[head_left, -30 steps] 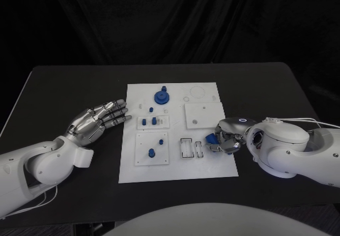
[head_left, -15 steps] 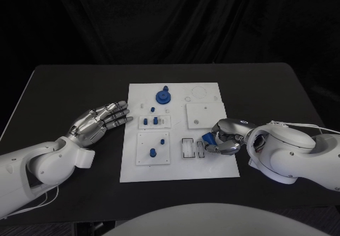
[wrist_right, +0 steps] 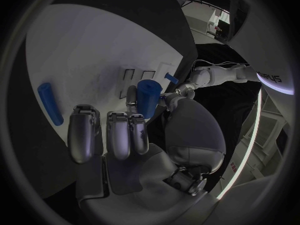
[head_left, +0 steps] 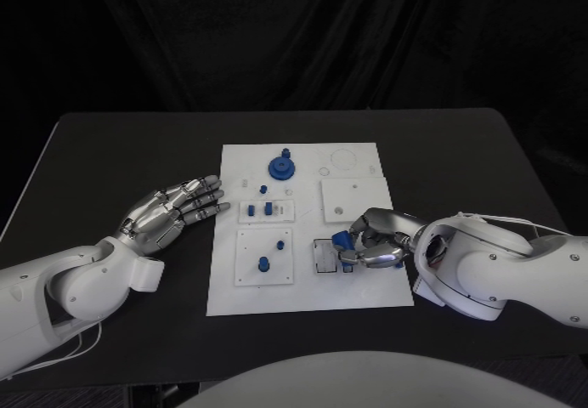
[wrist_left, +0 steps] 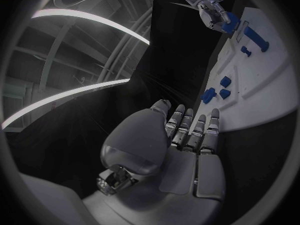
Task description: Assemble the parts on the task board
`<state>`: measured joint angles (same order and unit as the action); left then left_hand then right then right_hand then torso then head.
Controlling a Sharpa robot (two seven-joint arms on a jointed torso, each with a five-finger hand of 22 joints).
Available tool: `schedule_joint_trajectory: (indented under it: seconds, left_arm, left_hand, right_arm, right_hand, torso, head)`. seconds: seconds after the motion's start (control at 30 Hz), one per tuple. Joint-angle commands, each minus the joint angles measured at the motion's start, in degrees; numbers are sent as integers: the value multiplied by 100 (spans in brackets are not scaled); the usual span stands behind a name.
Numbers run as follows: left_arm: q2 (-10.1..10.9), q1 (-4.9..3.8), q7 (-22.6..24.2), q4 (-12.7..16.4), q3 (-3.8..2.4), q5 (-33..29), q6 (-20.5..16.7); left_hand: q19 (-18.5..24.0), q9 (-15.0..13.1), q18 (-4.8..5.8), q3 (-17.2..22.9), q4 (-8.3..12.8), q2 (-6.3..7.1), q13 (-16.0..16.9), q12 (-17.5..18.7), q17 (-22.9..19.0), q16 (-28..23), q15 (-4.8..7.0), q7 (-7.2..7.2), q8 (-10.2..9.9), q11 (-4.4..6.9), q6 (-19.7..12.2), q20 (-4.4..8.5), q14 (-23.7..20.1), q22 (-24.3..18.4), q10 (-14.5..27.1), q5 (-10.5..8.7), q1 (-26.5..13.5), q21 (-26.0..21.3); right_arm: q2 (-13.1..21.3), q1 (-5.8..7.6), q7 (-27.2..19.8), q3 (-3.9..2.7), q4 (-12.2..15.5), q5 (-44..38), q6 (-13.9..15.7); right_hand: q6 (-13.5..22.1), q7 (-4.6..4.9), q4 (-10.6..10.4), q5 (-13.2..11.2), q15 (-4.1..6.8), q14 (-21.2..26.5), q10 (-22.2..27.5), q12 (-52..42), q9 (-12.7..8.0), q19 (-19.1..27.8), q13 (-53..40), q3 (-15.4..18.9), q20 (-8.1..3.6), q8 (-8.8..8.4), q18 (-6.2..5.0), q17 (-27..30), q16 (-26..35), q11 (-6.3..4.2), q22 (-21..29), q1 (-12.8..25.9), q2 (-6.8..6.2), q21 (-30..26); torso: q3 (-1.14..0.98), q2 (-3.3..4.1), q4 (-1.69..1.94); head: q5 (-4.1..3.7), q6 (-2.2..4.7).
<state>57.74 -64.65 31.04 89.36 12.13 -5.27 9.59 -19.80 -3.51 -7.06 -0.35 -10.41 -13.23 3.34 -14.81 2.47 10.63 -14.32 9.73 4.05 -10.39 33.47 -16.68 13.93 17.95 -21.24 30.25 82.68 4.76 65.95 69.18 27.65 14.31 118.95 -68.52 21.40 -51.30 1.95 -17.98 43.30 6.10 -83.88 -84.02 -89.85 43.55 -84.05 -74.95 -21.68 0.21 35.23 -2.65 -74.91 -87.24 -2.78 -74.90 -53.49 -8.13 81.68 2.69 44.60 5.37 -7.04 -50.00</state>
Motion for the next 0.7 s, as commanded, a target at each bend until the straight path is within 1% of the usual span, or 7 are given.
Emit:
schedule_joint_trajectory:
  seconds: [0.03, 0.13, 0.27, 0.43, 0.53, 0.57, 0.7]
  left_arm:
    - [-9, 9, 39, 12, -5, -24, 71]
    - [-9, 10, 34, 7, -5, -24, 71]
    - [-20, 11, 27, -7, -5, -24, 78]
    - [-35, 14, 19, -23, -5, -24, 90]
    - [-37, 17, 15, -24, -5, -24, 94]
    - [-36, 18, 15, -23, -5, -24, 95]
    - [-29, 21, 12, -23, -5, -24, 93]
  left_hand:
    - [-24, -10, 96, 38, -6, 23, 8, -20, 6, 24, 0, 141, 26, 0, 39, 1, -7, -7, -52, 20, -51, -17]
    - [-24, -10, 96, 38, -6, 23, 8, -20, 6, 24, 0, 141, 26, 0, 39, 1, -7, -7, -52, 20, -51, -17]
    - [-24, -10, 96, 38, -6, 23, 8, -20, 6, 24, 0, 141, 26, 0, 39, 1, -7, -7, -52, 20, -51, -17]
    - [-21, -10, 96, 44, -4, 23, 8, -23, 6, 23, 0, 142, 26, -1, 39, 2, -10, -10, -57, 23, -51, -18]
    - [-18, -9, 96, 49, -2, 23, 8, -20, 5, 20, 1, 143, 26, -2, 32, 2, -15, -13, -53, 26, -50, -19]
    - [-18, -9, 96, 49, -2, 23, 8, -20, 5, 20, 1, 143, 26, -2, 32, 2, -15, -13, -53, 26, -50, -19]
    - [-18, -9, 96, 49, -2, 23, 8, -20, 5, 20, 1, 143, 26, -2, 32, 2, -15, -13, -53, 26, -50, -19]
  right_arm:
    - [-34, -14, -65, -1, -15, 291, -96]
    - [-81, -20, -34, -1, -33, 351, -237]
    - [-136, -28, -32, -1, -63, 401, -347]
    - [-190, -31, -65, -1, -110, 420, -332]
    - [-217, -32, -81, -2, -154, 388, -289]
    - [-224, -32, -83, -2, -167, 359, -278]
    - [-248, -32, -95, -2, -213, 282, -218]
  right_hand:
    - [-58, -89, 226, -367, 14, -512, -598, -15, -7, -284, -1505, -176, -10, -57, 61, -1008, 21, -12, -1241, 94, 25, 7]
    - [-60, -80, 194, -682, 7, -507, -598, -15, -4, -274, -1505, -124, -2, -82, 56, -989, 33, -3, -1235, 135, 48, -9]
    - [-71, -61, 149, -1543, -13, -495, -598, -15, -9, -246, -1505, 19, 17, -141, 42, -935, 66, 18, -1214, 277, 137, -67]
    - [-86, -53, 135, -1519, -18, -495, -598, -15, -8, -243, -1505, 238, 23, -169, 41, -931, 68, 25, -1214, 458, 208, -68]
    - [-80, -52, 126, -1992, -19, -493, -598, -15, -14, -230, -1505, 464, 30, -213, 34, -921, 75, 33, -1204, 728, 407, -95]
    - [-78, -43, 115, -2148, -28, -494, -598, -15, -18, -221, -1505, 730, 30, -245, 29, -920, 74, 34, -1198, 1102, 519, -113]
    - [-70, -29, 115, -2791, -36, -493, -598, -15, -25, -209, -1505, 1171, 39, -301, 23, -913, 77, 45, -1189, 1348, 641, -140]
  torso:
    - [5, -1, 1]
    - [8, -4, -3]
    - [9, -5, 6]
    - [4, -6, 8]
    - [3, 0, 9]
    - [3, -1, 6]
    - [5, -5, -2]
  head:
    - [20, 0]
    - [37, 0]
    - [30, 0]
    - [30, 0]
    - [36, 0]
    - [41, 0]
    - [67, 0]
